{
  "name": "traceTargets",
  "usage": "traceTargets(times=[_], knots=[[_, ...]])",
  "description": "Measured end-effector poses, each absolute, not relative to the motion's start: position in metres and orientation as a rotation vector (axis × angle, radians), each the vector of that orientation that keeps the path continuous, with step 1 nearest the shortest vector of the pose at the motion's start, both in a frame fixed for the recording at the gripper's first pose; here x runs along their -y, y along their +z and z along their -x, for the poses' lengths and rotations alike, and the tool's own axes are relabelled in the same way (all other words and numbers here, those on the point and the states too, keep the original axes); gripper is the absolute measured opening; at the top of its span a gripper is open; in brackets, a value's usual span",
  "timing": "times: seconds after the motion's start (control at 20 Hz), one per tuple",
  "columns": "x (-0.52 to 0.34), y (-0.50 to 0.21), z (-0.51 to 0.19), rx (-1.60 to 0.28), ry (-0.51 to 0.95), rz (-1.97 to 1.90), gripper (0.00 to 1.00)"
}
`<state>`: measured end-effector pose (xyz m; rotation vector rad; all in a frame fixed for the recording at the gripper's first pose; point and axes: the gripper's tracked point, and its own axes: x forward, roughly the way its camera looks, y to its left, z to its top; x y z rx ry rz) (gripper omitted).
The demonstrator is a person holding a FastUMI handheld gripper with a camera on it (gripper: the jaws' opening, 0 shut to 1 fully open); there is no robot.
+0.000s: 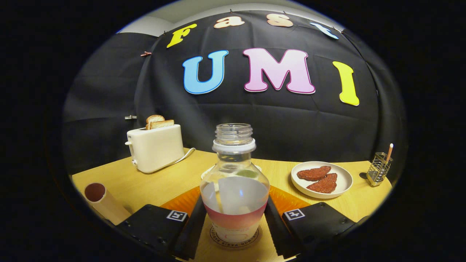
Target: Take the bottle from table, then pour the juice into the cup, finally place the bottle on the coaster
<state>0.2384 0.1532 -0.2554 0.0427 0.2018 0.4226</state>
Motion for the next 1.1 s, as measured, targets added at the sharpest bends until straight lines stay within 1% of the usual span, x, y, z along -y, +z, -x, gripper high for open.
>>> traceTargets(times=[0.05, 0.1, 0.45, 0.65, 0.85, 1.1], knots=[[-0.151, -0.256, -0.238, -0.204, 0.414, -0.04, 0.85], [-0.147, -0.253, -0.238, -0.205, 0.403, -0.036, 1.0], [-0.15, -0.212, -0.214, -0.158, 0.415, -0.016, 0.99], [-0.14, -0.171, -0.198, -0.086, 0.376, 0.017, 0.99], [-0.121, -0.121, -0.17, -0.051, 0.338, 0.02, 0.97], [-0.081, -0.034, -0.125, 0.014, 0.256, 0.012, 0.97]])
